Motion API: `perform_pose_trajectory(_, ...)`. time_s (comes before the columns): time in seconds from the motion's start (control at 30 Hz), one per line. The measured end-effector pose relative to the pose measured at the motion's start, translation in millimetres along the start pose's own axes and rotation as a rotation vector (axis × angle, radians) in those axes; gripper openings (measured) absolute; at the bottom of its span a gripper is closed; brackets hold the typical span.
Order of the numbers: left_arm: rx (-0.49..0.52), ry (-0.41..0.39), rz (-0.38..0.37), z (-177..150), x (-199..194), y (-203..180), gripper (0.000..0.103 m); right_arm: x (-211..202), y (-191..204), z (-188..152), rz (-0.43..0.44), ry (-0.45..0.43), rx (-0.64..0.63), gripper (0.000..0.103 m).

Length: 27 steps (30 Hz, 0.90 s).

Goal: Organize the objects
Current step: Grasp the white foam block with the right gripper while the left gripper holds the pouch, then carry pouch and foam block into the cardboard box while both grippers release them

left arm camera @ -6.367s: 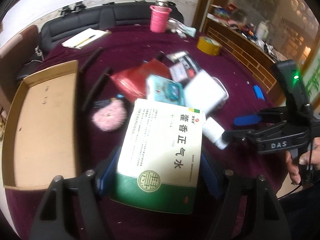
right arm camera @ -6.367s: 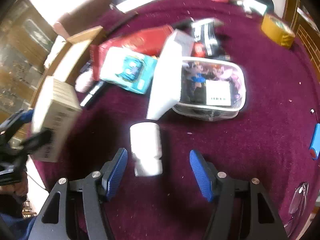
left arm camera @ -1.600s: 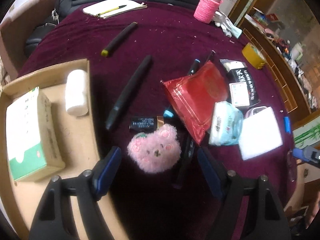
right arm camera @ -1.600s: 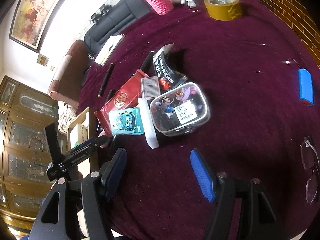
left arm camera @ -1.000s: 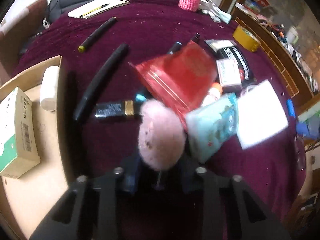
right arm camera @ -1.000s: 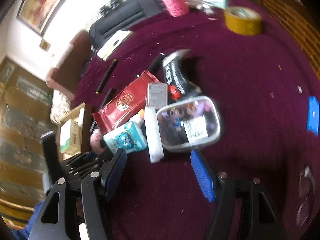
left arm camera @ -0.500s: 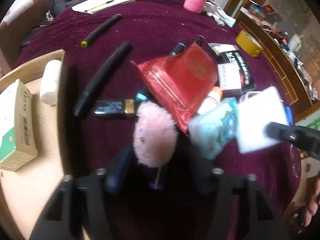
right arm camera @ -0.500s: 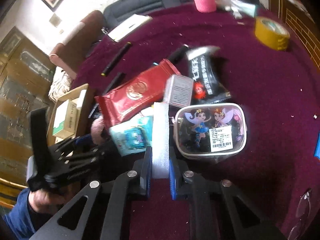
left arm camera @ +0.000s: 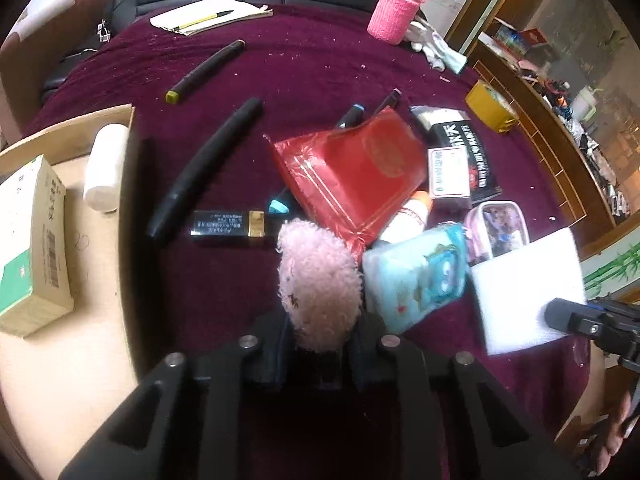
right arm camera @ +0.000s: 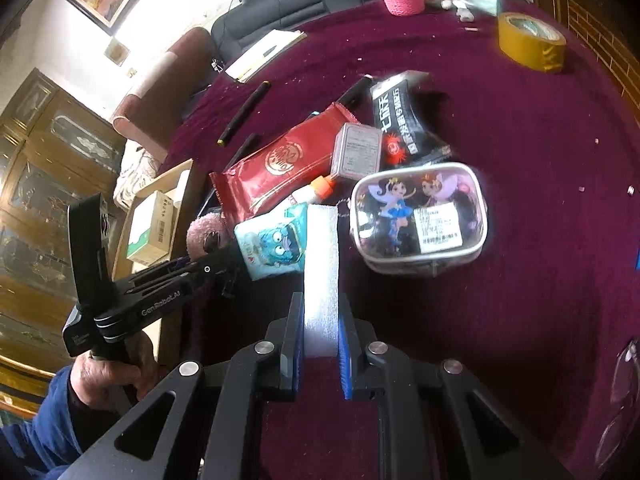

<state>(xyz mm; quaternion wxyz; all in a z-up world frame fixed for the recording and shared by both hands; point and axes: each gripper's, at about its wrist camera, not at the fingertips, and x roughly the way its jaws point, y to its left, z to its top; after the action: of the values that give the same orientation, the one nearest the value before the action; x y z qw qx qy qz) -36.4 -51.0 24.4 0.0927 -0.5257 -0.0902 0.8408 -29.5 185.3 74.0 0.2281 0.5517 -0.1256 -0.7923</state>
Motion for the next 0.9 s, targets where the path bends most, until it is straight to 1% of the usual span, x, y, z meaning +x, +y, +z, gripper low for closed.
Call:
perform_pose_trajectory(0.3,-0.052,-0.026,-0.036,-15,-19,2,0.023,-21,-7,-8,0.071,-0.035,0.044,0.015)
perform_pose_trajectory(0.43,-0.071,-0.055,-0.060,-17,-34,1,0.023,-33,-7,-8,0.114,-0.070,0.050,0.016)
perform_pose_trajectory(0.6,-0.096,-0.104,-0.073,-14,-58,4,0.023,-46,-1,-2,0.145,-0.078,0.043,0.016)
perform_pose_trajectory(0.77,-0.106,-0.160,-0.087,-10,-85,13,0.023,-49,20,8,0.198,-0.091,0.014,0.016)
perform_pose_trajectory(0.9,-0.127,-0.217,-0.060,-8,-111,35,0.023,-41,46,11,0.218,-0.064,-0.031,0.016)
